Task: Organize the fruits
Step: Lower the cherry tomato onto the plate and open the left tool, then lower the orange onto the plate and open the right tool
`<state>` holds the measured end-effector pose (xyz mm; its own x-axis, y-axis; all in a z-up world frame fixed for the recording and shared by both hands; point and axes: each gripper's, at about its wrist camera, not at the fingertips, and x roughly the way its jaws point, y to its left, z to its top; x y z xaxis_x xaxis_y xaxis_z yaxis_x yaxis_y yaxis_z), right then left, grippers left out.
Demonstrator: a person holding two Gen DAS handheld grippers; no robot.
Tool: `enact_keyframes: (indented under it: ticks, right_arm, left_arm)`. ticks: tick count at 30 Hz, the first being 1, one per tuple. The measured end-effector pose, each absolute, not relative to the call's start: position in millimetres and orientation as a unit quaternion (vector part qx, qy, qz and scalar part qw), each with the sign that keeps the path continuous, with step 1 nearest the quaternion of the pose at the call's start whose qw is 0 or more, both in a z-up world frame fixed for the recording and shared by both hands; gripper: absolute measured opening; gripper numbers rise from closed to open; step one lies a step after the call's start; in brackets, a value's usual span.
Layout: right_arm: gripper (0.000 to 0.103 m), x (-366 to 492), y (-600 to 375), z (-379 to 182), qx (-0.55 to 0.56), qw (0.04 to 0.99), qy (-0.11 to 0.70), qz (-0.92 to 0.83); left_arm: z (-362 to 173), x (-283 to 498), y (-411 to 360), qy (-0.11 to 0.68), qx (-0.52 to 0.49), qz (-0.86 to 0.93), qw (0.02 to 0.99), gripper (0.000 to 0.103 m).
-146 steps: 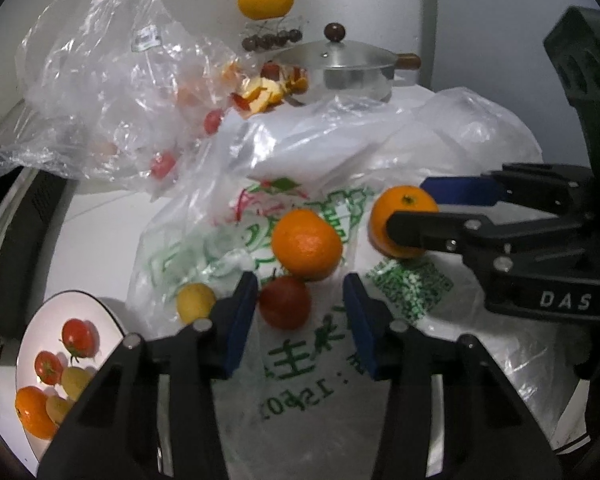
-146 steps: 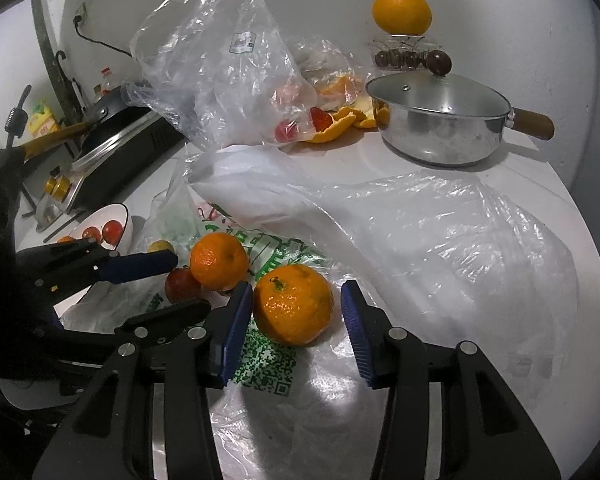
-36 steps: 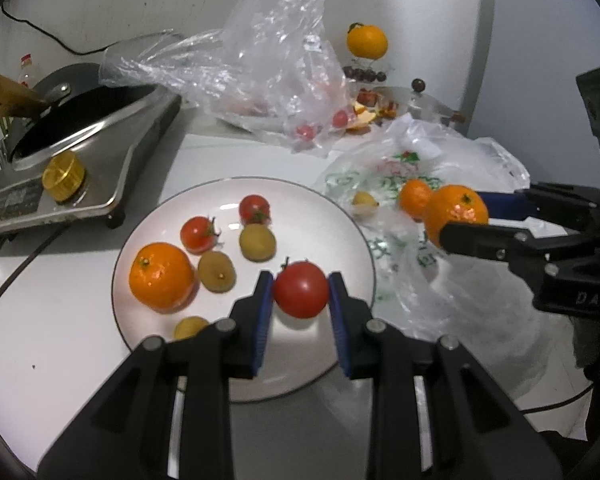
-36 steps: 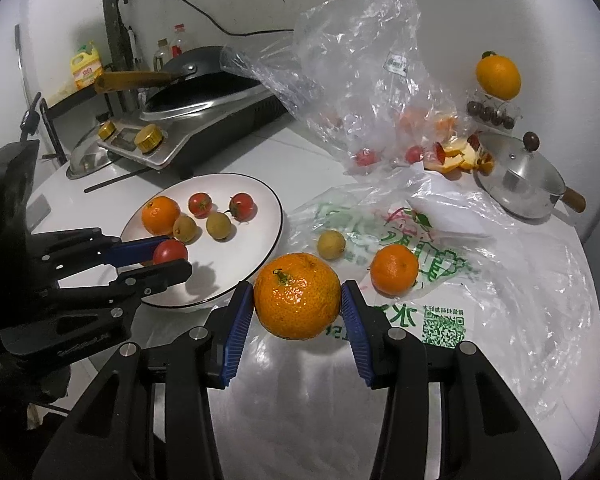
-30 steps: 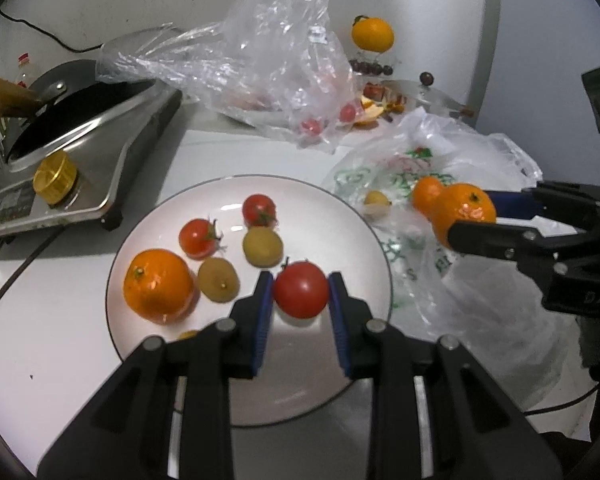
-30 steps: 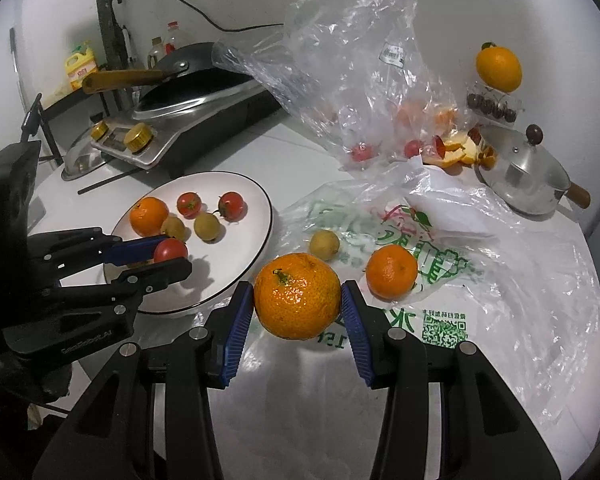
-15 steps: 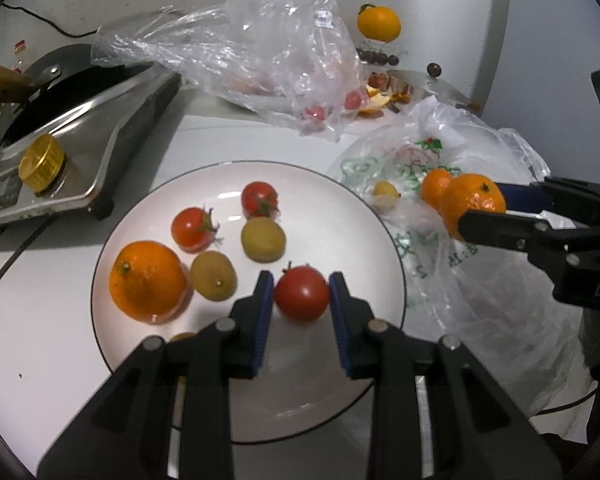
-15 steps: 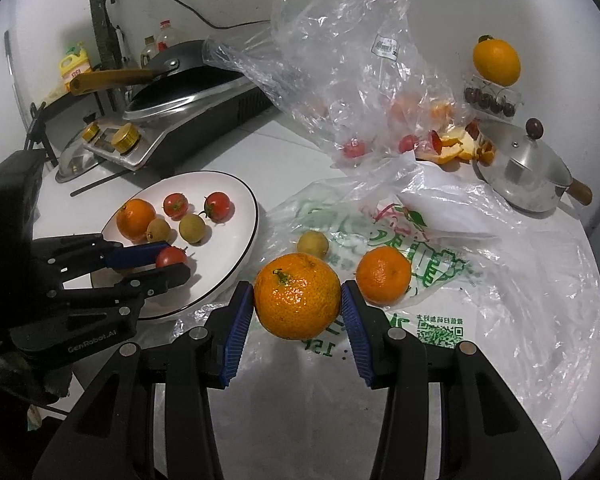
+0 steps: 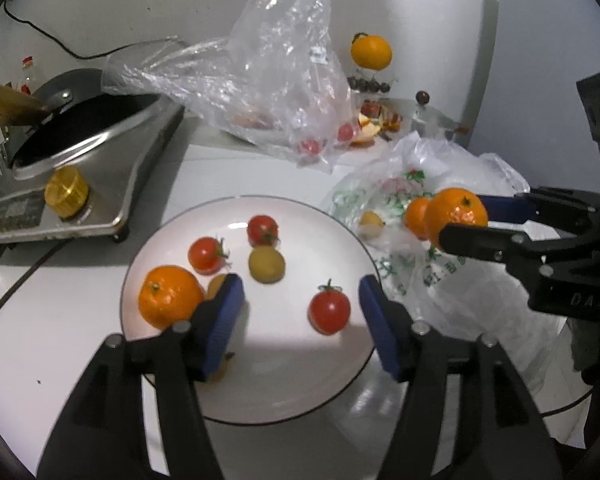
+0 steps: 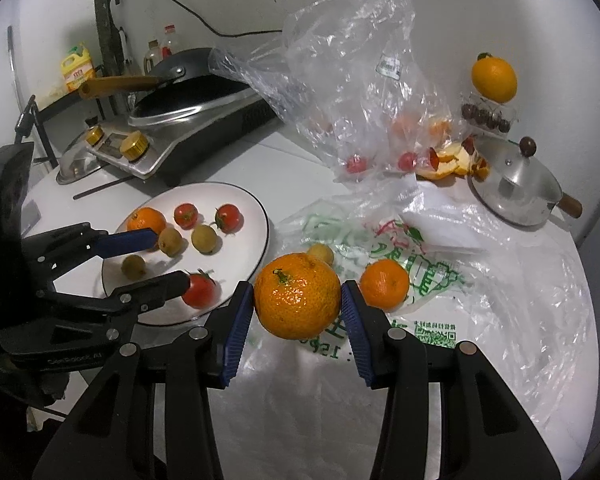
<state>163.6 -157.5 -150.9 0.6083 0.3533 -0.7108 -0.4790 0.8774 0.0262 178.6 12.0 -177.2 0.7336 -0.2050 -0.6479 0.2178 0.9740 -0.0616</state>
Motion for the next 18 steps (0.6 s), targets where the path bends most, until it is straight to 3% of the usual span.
enact_keyframes:
  ticks: [18]
  right_arm:
    - [0.048, 173, -118, -143, -0.105, 0.887, 0.37, 0.256]
  left_arm:
    - [-161, 173, 50, 0.334, -0.001, -0.073, 0.94, 0.062]
